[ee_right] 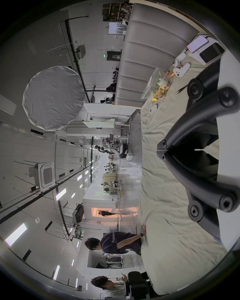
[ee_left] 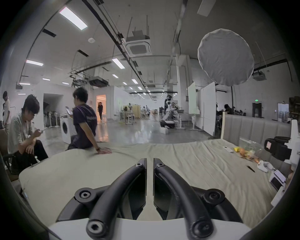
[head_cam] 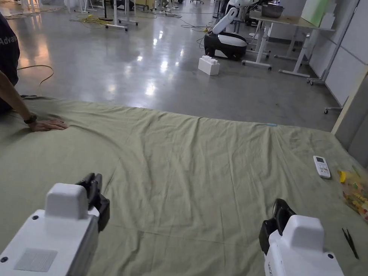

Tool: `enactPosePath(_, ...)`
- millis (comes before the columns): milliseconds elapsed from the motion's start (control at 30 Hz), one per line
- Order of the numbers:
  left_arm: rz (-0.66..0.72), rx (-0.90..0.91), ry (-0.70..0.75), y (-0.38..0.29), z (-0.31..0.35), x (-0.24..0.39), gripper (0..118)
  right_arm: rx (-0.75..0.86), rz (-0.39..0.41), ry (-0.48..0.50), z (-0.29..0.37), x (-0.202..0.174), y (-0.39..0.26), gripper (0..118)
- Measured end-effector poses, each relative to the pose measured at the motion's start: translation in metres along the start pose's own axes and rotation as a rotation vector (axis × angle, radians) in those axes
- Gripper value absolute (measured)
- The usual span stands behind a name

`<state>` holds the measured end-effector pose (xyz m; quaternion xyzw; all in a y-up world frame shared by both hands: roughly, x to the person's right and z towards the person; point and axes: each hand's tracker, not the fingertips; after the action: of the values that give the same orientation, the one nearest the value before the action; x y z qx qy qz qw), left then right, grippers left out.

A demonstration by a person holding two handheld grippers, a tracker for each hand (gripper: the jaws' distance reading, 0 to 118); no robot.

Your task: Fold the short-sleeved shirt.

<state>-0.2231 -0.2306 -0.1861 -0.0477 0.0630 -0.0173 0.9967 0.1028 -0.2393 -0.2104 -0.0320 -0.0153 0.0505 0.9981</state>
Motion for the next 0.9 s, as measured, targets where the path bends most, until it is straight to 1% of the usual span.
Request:
enactPosePath(67,-0.01,-0.004,0.022,0.003,0.004,-0.009,8,0.023,-0.003,-0.006,-0.001,-0.001,0.007,0)
enactPosePath(100,-0.005,-0.001,0.022,-0.002,-0.009,-0.012,8,0.032,-0.003,-0.008,-0.002,-0.001,0.009,0)
enactPosePath(233,-0.019,-0.017,0.032,-0.007,-0.01,-0.021,8,0.06,0.014,-0.017,-0.002,0.0,0.014,0)
enactPosePath(300,-0.028,-0.018,0.037,-0.01,-0.009,-0.025,8,0.089,0.066,-0.045,-0.001,0.002,0.016,0)
enactPosePath(333,-0.03,-0.019,0.038,-0.01,-0.008,-0.028,8,0.069,0.036,-0.035,-0.003,0.005,0.013,0)
enactPosePath(467,-0.045,-0.023,0.037,-0.012,-0.008,-0.036,8,0.064,0.036,-0.058,0.001,0.014,0.012,0)
enactPosePath(567,-0.055,-0.04,0.042,-0.018,-0.011,-0.044,8,0.023,0.013,-0.049,0.011,0.014,0.002,0)
enactPosePath(667,-0.047,-0.065,0.05,-0.026,-0.01,-0.052,8,-0.068,0.0,0.024,0.027,-0.003,-0.023,0)
enactPosePath(733,-0.042,-0.08,0.055,-0.031,-0.009,-0.057,8,-0.118,0.039,0.073,0.038,-0.027,-0.044,0)
enactPosePath(800,-0.041,-0.101,0.061,-0.039,-0.008,-0.06,8,-0.158,0.099,0.166,0.044,-0.055,-0.067,0)
enactPosePath(867,-0.035,-0.118,0.063,-0.045,-0.007,-0.065,8,-0.26,0.065,0.237,0.048,-0.08,-0.094,0)
enactPosePath(900,-0.031,-0.127,0.062,-0.048,-0.006,-0.066,8,-0.281,0.09,0.259,0.049,-0.091,-0.106,0)
